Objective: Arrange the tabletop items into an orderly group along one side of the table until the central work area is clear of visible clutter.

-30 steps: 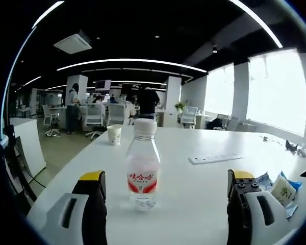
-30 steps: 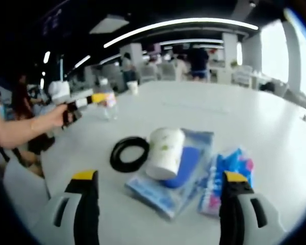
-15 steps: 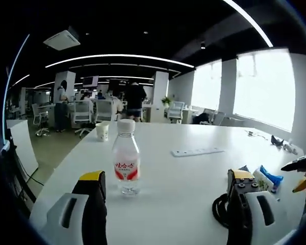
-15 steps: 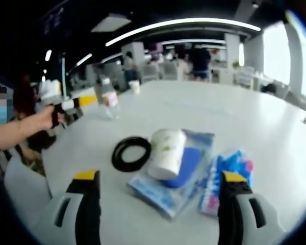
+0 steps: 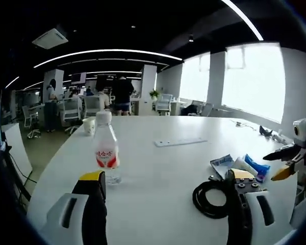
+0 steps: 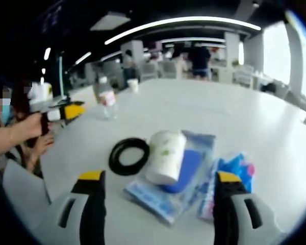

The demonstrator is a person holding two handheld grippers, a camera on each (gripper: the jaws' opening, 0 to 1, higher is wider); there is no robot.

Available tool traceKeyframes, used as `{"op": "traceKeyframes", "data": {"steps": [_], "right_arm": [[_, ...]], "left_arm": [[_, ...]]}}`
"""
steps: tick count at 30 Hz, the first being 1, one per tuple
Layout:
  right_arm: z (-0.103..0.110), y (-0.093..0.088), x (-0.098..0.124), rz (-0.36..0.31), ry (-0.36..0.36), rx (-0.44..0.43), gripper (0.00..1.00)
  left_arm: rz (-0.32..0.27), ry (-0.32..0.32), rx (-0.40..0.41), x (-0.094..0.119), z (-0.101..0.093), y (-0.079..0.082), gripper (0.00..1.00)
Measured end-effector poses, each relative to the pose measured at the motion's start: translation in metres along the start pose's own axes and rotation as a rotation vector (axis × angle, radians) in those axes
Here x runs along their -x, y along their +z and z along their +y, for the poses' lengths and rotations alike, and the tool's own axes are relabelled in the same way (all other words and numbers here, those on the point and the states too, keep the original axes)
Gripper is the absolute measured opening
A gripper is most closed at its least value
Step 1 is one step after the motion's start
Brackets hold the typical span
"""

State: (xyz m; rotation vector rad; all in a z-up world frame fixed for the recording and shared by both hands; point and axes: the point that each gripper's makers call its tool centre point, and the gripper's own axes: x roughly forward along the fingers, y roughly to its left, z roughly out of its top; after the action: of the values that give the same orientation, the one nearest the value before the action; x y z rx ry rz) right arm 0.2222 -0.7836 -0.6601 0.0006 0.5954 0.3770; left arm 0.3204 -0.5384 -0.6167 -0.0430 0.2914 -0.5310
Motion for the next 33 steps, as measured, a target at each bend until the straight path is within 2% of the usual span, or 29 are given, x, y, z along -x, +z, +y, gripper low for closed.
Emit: {"op": "traceKeyframes", "data": {"steps": [10,19,24,33], "right_arm": [[0.004,0.002,-0.015,0.01,0.011,0.008,0.77],[0.007,0.001,-0.028,0.026,0.022,-0.008,0.71],[0.011,-0.001,-0.034,0.043,0.036,-0.004,0.7],[0.009,-0.007,-0.044,0.075,0.023,-0.011,0.64]], "left_arm": [[0.007,-0.051,0.001,0.006,-0.018,-0.004,1.0],[0.045,-0.085,0.015,0.009,-0.033,-0.018,1.0],[0.049,-0.099,0.048,0.01,-0.037,-0.021,1.0],[0.073,-0.117,0.036,0.014,-0.044,-0.026,0.99]]}}
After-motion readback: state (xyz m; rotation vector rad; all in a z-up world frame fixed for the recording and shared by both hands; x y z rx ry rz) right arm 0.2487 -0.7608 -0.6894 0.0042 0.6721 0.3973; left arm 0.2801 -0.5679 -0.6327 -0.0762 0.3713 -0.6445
